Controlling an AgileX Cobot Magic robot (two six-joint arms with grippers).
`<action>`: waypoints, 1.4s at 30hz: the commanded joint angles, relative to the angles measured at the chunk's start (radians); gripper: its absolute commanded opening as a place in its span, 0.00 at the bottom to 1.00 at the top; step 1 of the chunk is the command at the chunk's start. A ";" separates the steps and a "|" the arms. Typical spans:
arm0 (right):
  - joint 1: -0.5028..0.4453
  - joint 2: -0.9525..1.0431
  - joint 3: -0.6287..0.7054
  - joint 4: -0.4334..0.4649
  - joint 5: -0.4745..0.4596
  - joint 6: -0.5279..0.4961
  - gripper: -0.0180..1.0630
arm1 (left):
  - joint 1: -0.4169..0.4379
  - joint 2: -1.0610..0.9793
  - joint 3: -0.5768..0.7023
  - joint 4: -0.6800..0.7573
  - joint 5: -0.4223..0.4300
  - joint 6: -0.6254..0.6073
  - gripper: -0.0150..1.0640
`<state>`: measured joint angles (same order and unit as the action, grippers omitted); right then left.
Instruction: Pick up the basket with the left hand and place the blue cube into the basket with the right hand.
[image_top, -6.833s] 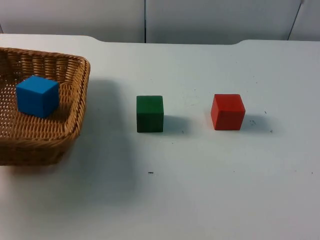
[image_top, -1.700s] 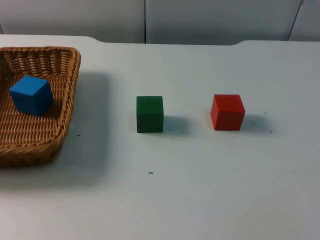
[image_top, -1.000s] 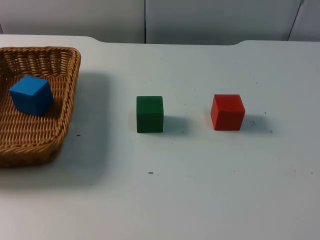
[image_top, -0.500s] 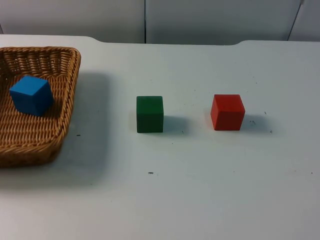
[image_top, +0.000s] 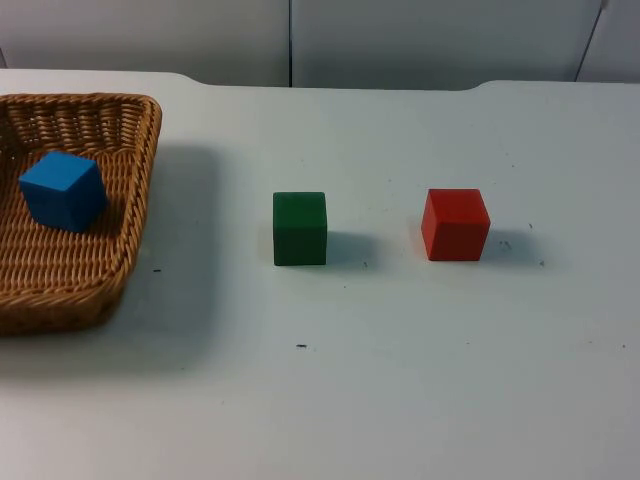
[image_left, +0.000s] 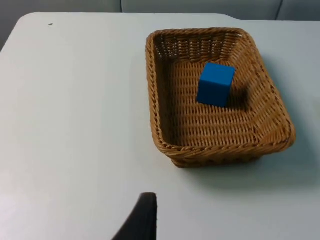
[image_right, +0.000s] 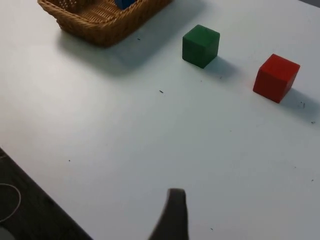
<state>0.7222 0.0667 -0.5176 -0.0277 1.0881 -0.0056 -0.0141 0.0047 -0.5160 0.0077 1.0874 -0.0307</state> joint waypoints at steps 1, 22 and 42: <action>-0.001 -0.006 0.006 0.009 -0.009 0.006 0.69 | -0.011 -0.005 0.003 -0.027 -0.008 0.021 0.86; -0.001 -0.006 0.006 0.028 -0.009 -0.004 0.96 | -0.064 -0.005 0.003 -0.051 -0.010 0.057 0.99; -0.048 -0.010 0.006 0.028 -0.009 -0.010 0.99 | -0.064 -0.005 0.003 -0.051 -0.010 0.057 0.99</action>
<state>0.7095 0.0667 -0.5176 0.0000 1.0881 -0.0097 -0.0712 0.0047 -0.5160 -0.0350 1.0874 0.0255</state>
